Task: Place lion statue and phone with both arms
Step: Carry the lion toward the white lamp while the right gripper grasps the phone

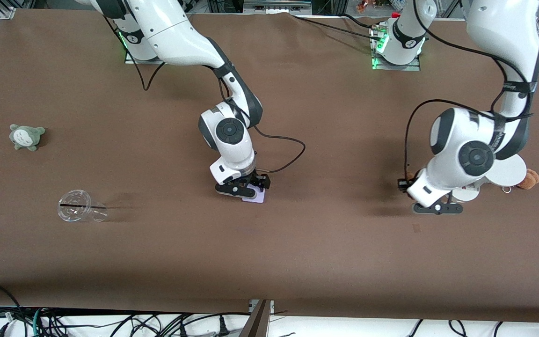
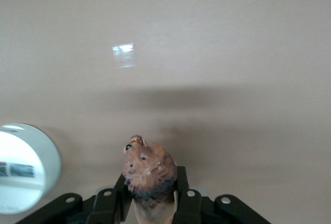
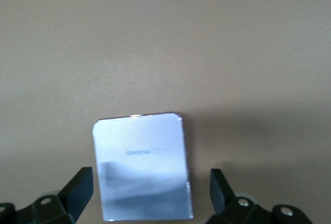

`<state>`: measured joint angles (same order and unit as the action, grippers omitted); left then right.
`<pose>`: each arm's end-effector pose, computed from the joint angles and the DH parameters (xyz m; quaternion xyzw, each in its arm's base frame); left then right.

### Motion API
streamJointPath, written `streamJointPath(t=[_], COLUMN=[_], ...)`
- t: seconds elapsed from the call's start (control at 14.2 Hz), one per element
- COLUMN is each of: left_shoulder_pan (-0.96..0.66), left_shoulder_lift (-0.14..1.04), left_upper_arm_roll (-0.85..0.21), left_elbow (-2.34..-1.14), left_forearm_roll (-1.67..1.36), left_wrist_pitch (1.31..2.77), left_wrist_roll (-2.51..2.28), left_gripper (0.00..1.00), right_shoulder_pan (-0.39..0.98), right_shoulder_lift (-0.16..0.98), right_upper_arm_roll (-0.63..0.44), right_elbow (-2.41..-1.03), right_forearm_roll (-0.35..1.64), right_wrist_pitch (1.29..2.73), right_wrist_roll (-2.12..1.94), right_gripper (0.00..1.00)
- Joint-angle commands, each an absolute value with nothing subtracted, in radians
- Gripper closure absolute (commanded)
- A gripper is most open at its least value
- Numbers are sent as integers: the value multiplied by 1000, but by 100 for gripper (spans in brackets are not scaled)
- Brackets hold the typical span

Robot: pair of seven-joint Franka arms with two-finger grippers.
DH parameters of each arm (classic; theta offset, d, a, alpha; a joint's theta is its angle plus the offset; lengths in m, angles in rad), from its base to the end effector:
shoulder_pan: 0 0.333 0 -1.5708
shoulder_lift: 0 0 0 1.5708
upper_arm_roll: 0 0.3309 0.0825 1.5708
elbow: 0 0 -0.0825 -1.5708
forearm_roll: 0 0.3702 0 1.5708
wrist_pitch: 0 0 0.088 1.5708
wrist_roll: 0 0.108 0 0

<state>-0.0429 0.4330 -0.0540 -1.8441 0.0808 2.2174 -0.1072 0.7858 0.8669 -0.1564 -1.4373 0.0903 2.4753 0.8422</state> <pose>0.6279 -0.0558 0.3086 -0.9992 0.0180 0.0271 0.0230 0.5842 0.4573 0.2117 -0.9899 0.1061 -0.0847 0.0419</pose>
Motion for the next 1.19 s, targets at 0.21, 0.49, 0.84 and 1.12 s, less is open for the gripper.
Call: streamJointPath(t=[0.21,0.49,0.84,1.12], left_shoulder_pan=[25,20,9,8], left_shoulder_lift=[461,494,535,526], left_upper_arm_roll=[-77,-78,-92,-92], left_elbow=[-1985,-1999,-2003,-2002], left_forearm_roll=[72,72,69,71], left_wrist_pitch=[2486,2571,2649,2645], left_wrist_roll=[-12,-20,-54,-48], left_gripper=[100,100,99,26], right_shoulder_pan=[804,804,801,721], right_shoulder_lift=[934,948,945,868], right_upper_arm_roll=[-169,-167,-170,-183], right_elbow=[-1365,-1365,-1362,-1361], right_forearm_roll=[77,49,49,58], right_wrist_pitch=[2479,2480,2497,2398], right_wrist_roll=[874,876,841,660], right_gripper=[0,0,65,64])
